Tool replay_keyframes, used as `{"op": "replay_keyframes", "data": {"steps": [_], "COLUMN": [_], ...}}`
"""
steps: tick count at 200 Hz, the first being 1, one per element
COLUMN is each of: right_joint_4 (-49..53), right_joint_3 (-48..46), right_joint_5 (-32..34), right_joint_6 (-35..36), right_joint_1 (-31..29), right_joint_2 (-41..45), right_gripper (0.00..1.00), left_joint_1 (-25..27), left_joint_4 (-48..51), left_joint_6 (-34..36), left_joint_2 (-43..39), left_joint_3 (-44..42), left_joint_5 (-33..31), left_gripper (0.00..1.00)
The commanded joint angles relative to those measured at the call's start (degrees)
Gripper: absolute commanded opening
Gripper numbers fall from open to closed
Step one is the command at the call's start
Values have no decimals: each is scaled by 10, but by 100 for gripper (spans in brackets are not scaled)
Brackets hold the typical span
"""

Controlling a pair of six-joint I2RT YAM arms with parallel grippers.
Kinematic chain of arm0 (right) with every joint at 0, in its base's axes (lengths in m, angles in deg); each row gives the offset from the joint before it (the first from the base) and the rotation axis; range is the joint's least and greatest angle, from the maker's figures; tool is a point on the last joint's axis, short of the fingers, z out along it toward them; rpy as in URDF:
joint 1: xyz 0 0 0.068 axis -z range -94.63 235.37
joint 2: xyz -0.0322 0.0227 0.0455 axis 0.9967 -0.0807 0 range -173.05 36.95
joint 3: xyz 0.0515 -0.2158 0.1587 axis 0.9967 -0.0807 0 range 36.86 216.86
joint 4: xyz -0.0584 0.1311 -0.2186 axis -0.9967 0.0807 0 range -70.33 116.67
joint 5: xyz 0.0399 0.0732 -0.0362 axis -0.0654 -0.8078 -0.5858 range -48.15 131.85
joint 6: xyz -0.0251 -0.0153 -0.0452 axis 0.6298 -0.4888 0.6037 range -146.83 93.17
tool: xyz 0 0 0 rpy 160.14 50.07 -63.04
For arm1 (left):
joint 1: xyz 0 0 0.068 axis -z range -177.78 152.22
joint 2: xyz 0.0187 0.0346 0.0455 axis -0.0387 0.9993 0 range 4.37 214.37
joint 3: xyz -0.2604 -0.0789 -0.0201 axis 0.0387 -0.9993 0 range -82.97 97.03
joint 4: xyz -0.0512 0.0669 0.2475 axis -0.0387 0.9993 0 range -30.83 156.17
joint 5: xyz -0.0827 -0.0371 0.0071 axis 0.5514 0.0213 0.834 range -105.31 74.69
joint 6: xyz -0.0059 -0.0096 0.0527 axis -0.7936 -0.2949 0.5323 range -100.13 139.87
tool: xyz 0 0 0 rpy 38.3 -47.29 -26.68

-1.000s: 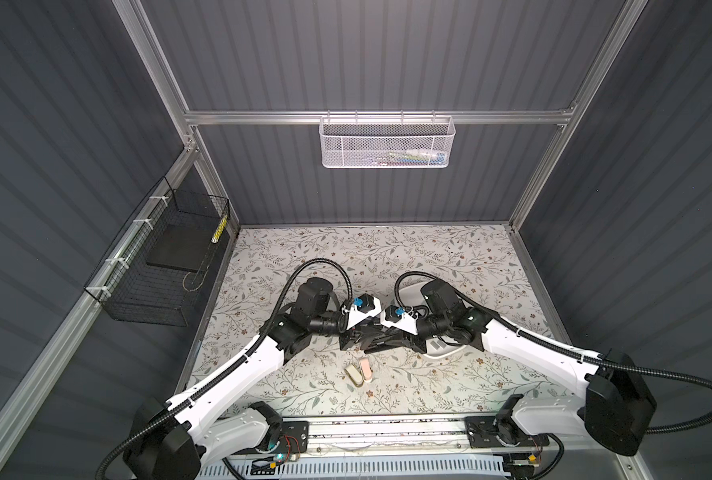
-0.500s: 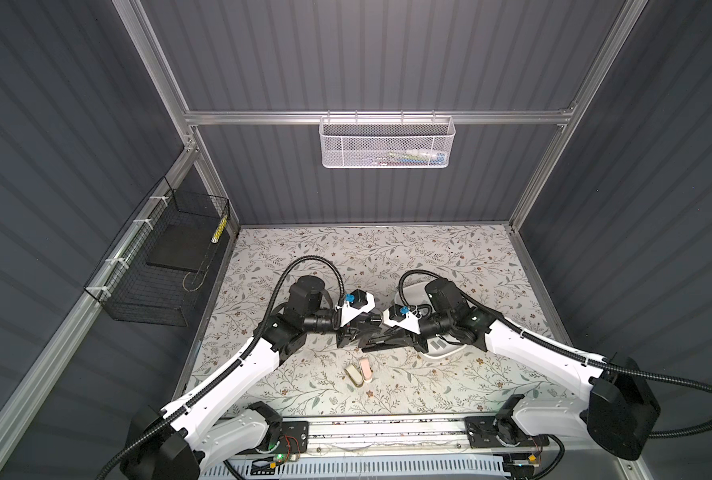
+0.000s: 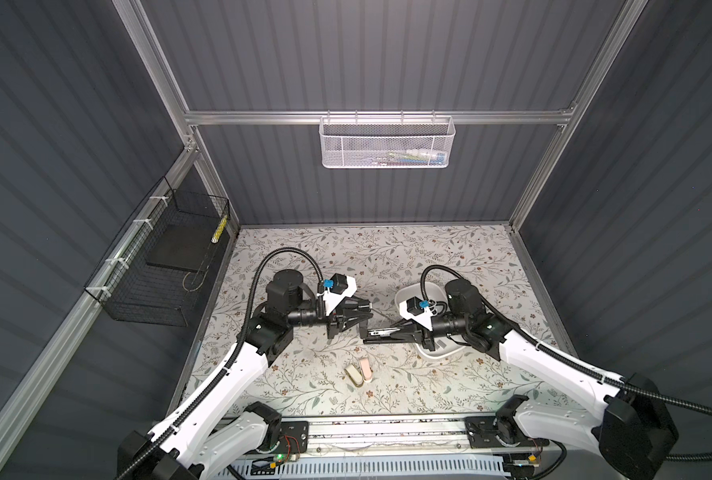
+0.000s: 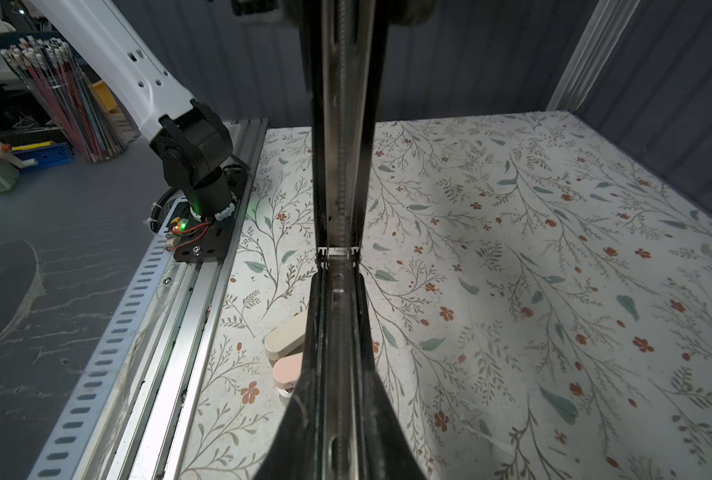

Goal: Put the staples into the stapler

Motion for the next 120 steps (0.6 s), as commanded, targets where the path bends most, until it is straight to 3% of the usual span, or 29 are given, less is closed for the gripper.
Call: {"op": "replay_keyframes", "data": {"steps": [1,55,82,109,120], "right_joint_4": [-25,-96,-123,-149,-168], "right_joint_3": [-31,-66,-81,-103,-115], "right_joint_5": [9,15,37,89,111], "right_joint_6": [-53,-103,-127,-147,-158], "right_joint_1": [18,42,55,63,64], "right_joint_2": [34,85,108,146,159], "right_gripper": [0,0,0,0,0], "left_joint_1": [-36,-61,-74,-98,-100], "left_joint_4": [-84,-135,-153,-233,-254], "left_joint_6": [-62,-110,-133,-218,-223], "left_joint_2": [-28,-16,-19,-24,-23], "left_joint_3": [29,7,-9,-52,-66], "left_joint_5": [-66,-46,-68,-90,-91], "left_gripper": [0,0,0,0,7]}}
